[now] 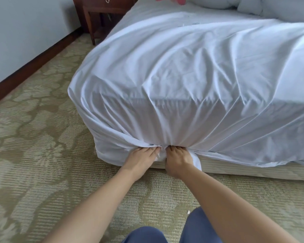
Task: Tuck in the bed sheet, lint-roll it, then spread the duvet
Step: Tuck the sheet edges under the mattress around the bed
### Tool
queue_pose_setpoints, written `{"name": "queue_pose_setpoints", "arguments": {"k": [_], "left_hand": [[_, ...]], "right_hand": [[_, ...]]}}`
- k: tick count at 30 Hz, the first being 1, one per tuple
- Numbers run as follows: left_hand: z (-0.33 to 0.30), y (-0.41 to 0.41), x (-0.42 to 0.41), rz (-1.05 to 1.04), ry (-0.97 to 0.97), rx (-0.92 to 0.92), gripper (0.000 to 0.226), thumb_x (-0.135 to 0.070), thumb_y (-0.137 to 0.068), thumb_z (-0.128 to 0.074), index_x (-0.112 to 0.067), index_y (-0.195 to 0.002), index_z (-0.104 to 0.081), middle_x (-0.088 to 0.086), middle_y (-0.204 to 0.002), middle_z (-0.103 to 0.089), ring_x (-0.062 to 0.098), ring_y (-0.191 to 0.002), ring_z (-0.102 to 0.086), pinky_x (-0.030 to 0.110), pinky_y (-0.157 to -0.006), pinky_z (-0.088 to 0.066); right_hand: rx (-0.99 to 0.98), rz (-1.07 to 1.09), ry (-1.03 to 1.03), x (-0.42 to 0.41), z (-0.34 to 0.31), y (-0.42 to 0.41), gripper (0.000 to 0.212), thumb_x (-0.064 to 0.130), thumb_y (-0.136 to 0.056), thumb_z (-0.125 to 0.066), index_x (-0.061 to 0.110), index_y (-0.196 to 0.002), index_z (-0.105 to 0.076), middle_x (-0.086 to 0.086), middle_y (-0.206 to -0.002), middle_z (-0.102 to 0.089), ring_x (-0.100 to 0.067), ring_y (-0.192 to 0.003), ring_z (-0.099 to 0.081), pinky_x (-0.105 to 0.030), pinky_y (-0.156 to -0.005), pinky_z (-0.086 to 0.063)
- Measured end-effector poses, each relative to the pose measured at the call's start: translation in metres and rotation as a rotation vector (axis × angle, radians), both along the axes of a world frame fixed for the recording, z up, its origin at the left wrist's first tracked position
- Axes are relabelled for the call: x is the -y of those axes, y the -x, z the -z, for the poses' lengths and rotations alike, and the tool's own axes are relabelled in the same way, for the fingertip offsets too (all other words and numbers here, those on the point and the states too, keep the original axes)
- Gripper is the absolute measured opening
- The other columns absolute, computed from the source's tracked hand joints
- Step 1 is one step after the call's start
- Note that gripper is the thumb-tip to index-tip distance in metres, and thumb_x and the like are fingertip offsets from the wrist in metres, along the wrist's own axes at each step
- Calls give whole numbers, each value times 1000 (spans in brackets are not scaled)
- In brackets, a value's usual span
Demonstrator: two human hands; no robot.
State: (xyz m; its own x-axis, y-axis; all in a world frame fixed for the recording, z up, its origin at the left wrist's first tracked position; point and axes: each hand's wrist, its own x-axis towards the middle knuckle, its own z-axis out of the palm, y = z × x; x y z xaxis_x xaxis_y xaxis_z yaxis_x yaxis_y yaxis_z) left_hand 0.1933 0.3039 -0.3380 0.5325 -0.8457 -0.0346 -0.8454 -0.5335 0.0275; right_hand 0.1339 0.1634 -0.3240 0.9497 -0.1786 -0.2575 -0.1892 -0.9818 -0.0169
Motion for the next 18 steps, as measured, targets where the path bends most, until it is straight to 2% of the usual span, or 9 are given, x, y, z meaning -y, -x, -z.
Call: {"name": "queue_pose_setpoints", "arguments": {"k": [1,2,3,4,6,10,14,18], "left_hand": [[0,-5,2,-17,44,0,70,2,-69,-76,-4,-135,-51,9,-133,-58,21,-116,-60,33,-92,-52],[-3,-8,4,-63,68,-73,57,-4,-75,-75,-7,-129,-58,9,-124,-64,24,-109,-63,34,-87,-54],[-13,-10,6,-87,29,-89,42,-13,-90,-61,-12,-131,-56,9,-125,-62,25,-112,-60,34,-91,-50],[-15,-14,9,-98,-15,-129,37,-20,-100,-44,-17,-135,-53,7,-129,-59,26,-117,-56,33,-95,-45],[-16,-17,15,-125,-31,-151,39,-21,-102,-33,-25,-135,-53,5,-135,-55,26,-121,-51,28,-92,-38],[-27,-10,19,-195,-30,-167,41,-18,-100,-36,-33,-132,-56,3,-137,-54,24,-124,-48,24,-81,-31],[-32,-9,20,-260,-39,-119,45,-15,-100,-39,-41,-135,-51,-5,-136,-55,20,-125,-48,24,-88,-35],[-30,-13,19,-201,-69,-144,46,-14,-97,-42,-35,-137,-50,-5,-136,-56,19,-126,-49,25,-93,-38]], "right_hand": [[-17,10,-14,3,-2,-4,41,20,-93,-43,16,-134,-42,0,-138,-49,-19,-128,-45,-32,-107,-32],[-46,19,-23,5,-4,-7,40,20,-95,-42,18,-134,-44,1,-137,-50,-20,-127,-47,-33,-103,-37],[-62,21,-20,7,-4,-11,39,20,-95,-41,18,-134,-46,1,-136,-52,-20,-125,-49,-33,-101,-40],[-65,19,-17,7,-4,-14,38,19,-95,-42,17,-132,-48,0,-134,-54,-20,-123,-51,-32,-98,-41],[-69,29,-25,5,-1,-14,33,17,-94,-42,15,-125,-53,-2,-127,-59,-20,-117,-55,-30,-94,-42],[-79,26,-82,7,1,-13,33,16,-93,-45,14,-125,-53,-2,-126,-60,-21,-117,-55,-28,-93,-41],[-60,7,-120,8,5,-15,33,14,-92,-47,15,-125,-53,-2,-125,-60,-22,-116,-56,-27,-90,-41],[-76,0,-144,11,7,-18,31,12,-91,-47,14,-121,-54,-2,-120,-61,-22,-111,-57,-26,-82,-39]]}}
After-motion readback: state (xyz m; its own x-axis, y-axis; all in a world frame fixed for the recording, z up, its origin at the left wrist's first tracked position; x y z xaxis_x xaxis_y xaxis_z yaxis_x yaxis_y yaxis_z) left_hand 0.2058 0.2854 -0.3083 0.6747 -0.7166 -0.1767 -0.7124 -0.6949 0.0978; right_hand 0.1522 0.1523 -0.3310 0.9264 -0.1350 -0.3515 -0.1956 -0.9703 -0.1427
